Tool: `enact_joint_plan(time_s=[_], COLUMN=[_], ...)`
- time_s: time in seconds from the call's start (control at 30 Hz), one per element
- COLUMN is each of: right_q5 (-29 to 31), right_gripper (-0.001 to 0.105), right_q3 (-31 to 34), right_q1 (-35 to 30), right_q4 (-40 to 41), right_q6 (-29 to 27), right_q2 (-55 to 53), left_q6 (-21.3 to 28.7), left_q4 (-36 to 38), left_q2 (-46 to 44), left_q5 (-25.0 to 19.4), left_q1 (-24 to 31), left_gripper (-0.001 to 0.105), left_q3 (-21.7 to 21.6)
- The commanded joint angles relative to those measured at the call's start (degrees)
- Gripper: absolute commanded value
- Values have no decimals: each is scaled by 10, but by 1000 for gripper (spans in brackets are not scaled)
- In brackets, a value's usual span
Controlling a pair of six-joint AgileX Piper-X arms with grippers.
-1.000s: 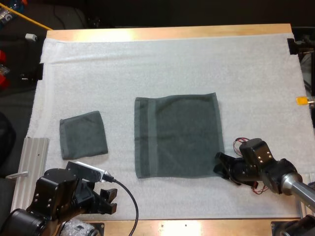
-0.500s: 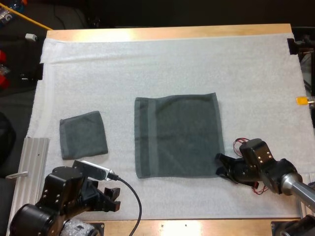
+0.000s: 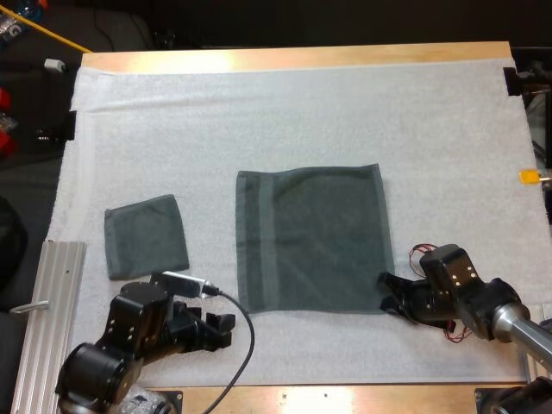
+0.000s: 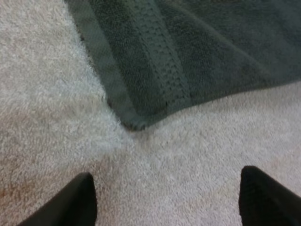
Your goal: Pick towel from pile, fold and stack
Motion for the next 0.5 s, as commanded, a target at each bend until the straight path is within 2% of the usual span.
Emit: enact_joint_plan(time_s=[0.0,0.3,0.47], right_q5=[-4,-12,-17], right_gripper=[0,0,0], right_q3=[1,1,1], right_q1=[-2,-2,-2], right_q4=[8,9,9], right_q6=[-6,-6,-6], right_q2=[-5,-5,-5], left_q6=[-9,-7,-7], left_q4=[-17,-81,-145], left_q2=[14,181,276], left_q5=[0,11,68], left_q1=[0,0,0], left_gripper=[62,62,62], left_q3=[0,0,0])
